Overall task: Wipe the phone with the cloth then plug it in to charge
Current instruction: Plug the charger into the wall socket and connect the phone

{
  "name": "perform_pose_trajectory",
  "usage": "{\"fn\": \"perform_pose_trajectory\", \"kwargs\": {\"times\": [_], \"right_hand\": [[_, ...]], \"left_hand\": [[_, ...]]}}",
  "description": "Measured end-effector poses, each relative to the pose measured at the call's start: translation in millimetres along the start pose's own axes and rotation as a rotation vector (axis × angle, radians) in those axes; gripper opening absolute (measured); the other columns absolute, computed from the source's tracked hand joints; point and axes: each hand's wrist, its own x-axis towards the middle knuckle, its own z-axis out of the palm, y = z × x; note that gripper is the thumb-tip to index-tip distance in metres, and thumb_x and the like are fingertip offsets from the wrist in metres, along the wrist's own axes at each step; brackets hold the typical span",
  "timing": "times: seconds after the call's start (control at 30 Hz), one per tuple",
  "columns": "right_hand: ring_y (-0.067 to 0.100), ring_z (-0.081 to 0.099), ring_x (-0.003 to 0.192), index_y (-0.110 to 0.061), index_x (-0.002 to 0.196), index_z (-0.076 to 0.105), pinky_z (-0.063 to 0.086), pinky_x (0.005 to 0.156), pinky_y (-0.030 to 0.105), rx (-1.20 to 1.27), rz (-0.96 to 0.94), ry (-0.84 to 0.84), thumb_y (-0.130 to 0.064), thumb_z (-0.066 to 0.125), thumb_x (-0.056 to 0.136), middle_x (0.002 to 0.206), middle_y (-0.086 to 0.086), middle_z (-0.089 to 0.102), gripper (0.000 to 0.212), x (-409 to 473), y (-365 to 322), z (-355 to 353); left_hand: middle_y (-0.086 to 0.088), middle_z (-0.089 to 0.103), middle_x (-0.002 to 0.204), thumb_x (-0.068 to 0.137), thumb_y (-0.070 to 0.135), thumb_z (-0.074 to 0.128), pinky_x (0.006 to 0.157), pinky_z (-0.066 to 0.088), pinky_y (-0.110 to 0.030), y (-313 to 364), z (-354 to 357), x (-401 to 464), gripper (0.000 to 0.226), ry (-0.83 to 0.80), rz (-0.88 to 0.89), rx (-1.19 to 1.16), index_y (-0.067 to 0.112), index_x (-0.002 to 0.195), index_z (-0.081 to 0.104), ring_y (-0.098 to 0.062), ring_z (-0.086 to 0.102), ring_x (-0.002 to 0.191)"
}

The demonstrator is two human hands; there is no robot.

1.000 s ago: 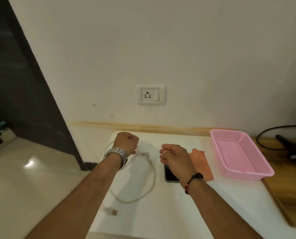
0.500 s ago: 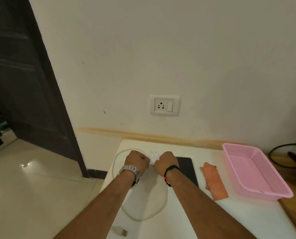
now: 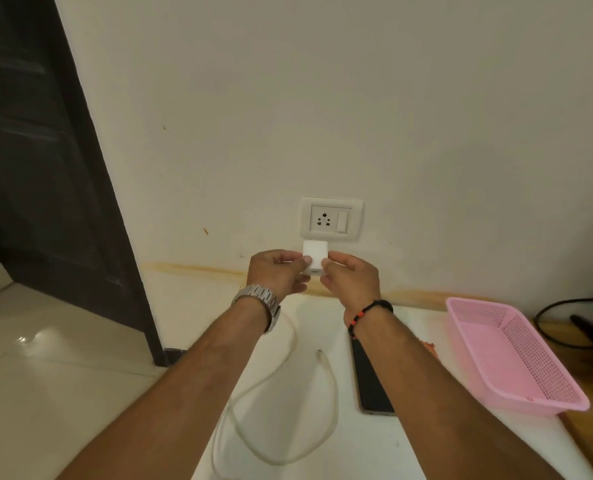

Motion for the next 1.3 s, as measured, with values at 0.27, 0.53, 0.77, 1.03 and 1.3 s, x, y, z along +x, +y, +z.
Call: {"fn": "perform_pose_trajectory", "kwargs": {"times": [0.27,0.53,0.77,1.03,1.3], "right_hand": [[0.025,0.074,0.100,-0.026,0.090,0.072,0.063,0.085,0.034,0.110,0.027,-0.007,-0.005,0.071,0.092,0.110,0.007,0.075,0.021,16,-23,6],[0.023,0.073,0.101,-0.015,0.112,0.075,0.063,0.082,0.030,0.133,0.026,0.007,-0.004,0.072,0.091,0.118,0.007,0.072,0.024,28,-22,4],[0.024,0.075,0.100,-0.019,0.101,0.076,0.064,0.084,0.033,0.127,0.026,-0.002,-0.005,0.073,0.091,0.116,0.009,0.074,0.017,28,-25,2],[0.027,0.076,0.101,-0.007,0.109,0.074,0.063,0.089,0.038,0.145,0.055,-0.106,-0.006,0.074,0.090,0.110,0.014,0.076,0.019,9,-16,-2],[0.007,0.071,0.078,-0.023,0.087,0.078,0.057,0.073,0.023,-0.595,-0.356,-0.526,-0.018,0.081,0.084,0.086,-0.008,0.077,0.006,-73,60,-19]], "left_hand": [[-0.020,0.080,0.093,0.083,0.011,0.087,0.064,0.065,-0.036,18,12,30,0.021,-0.068,-0.018,-0.050,0.003,0.101,0.078,-0.032,0.080,0.073],[-0.022,0.081,0.090,0.081,0.007,0.088,0.063,0.065,-0.035,15,20,39,0.024,-0.075,-0.044,-0.080,-0.001,0.101,0.077,-0.034,0.081,0.075],[-0.024,0.080,0.092,0.080,0.008,0.088,0.065,0.066,-0.037,17,22,45,0.025,-0.066,-0.055,-0.095,-0.003,0.098,0.074,-0.038,0.080,0.076],[-0.015,0.081,0.093,0.088,0.026,0.084,0.061,0.063,-0.033,19,18,40,0.034,-0.163,-0.121,0.003,0.002,0.108,0.074,-0.024,0.080,0.070],[-0.014,0.076,0.091,0.088,0.027,0.083,0.056,0.061,-0.031,21,-25,41,0.028,-0.081,-0.123,0.067,0.005,0.098,0.070,-0.023,0.076,0.062]]}}
